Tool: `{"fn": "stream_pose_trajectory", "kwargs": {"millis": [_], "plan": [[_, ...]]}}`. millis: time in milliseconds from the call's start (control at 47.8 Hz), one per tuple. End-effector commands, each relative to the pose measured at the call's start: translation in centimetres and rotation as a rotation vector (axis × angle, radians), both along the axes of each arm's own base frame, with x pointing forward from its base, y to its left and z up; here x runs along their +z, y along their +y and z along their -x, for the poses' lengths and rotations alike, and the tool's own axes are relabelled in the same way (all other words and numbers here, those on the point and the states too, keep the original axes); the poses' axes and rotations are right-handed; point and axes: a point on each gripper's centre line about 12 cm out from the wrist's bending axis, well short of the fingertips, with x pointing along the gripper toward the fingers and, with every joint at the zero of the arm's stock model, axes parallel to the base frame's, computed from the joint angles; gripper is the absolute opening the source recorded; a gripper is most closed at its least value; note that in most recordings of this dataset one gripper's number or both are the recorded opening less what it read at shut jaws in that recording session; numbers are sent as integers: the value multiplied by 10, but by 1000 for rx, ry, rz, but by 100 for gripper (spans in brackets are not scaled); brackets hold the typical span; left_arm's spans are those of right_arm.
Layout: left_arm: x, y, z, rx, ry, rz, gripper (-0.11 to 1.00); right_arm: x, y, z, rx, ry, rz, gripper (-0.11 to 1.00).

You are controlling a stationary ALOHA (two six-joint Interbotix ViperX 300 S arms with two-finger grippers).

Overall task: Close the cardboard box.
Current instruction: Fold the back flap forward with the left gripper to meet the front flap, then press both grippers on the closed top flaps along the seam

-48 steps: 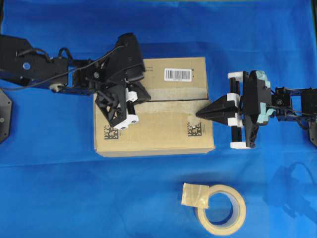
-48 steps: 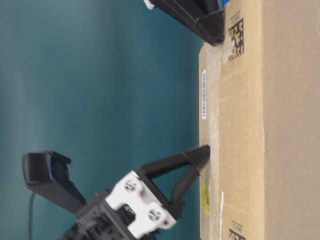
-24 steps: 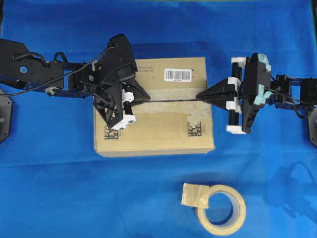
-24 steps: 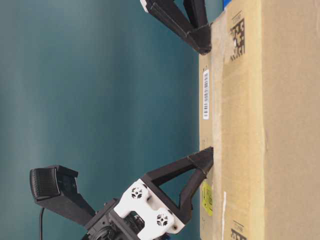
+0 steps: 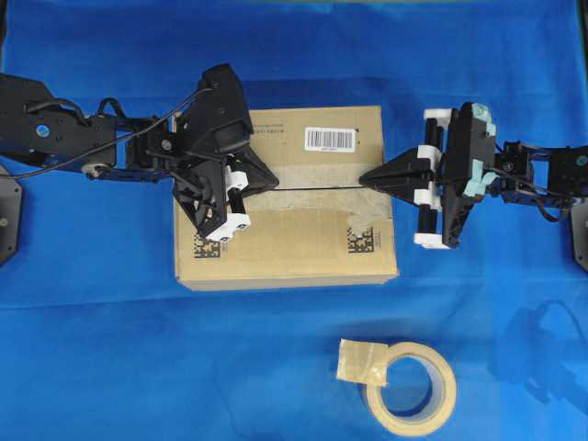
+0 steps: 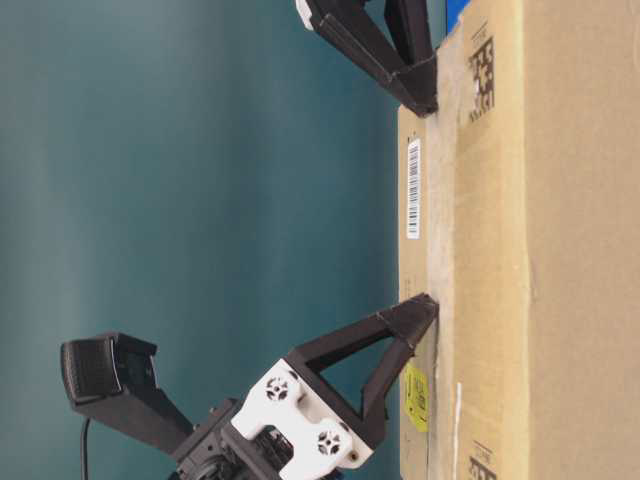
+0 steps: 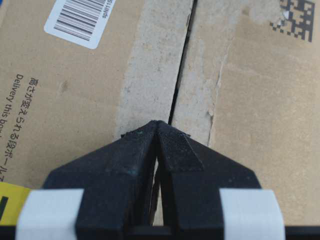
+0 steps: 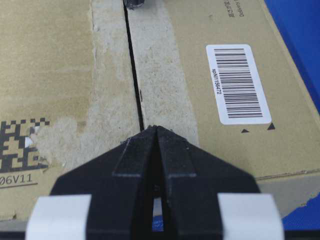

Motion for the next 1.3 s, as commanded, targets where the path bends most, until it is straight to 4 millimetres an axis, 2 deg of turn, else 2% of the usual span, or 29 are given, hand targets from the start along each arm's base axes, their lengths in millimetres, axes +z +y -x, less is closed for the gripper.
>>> {"fn": "stream_pose_trajectory", "kwargs": {"millis": [0,230,439,649,816,983,1276], "plan": [[18,-2,1,-7,-85,-11,0,2,-1,-4,-1,-7,2,0],[25,-11,19,-32,-237,-34,0,1,-1,-3,-2,-8,1,0],[28,-27,47,-104,-396,-116,0,2,-1,-3,-3,-15,3,0],[9,-31,74,-141,-494,-210,0,3,-1,-4,-3,-17,3,0],[-10,-25,86,-124,-494,-225,0,3,-1,-4,-4,-23,4,0],[-26,-20,89,-111,-459,-227,0,4,-1,-4,-5,-27,4,0],[-42,-16,89,-92,-405,-220,0,4,-1,-4,-4,-27,5,0]]}}
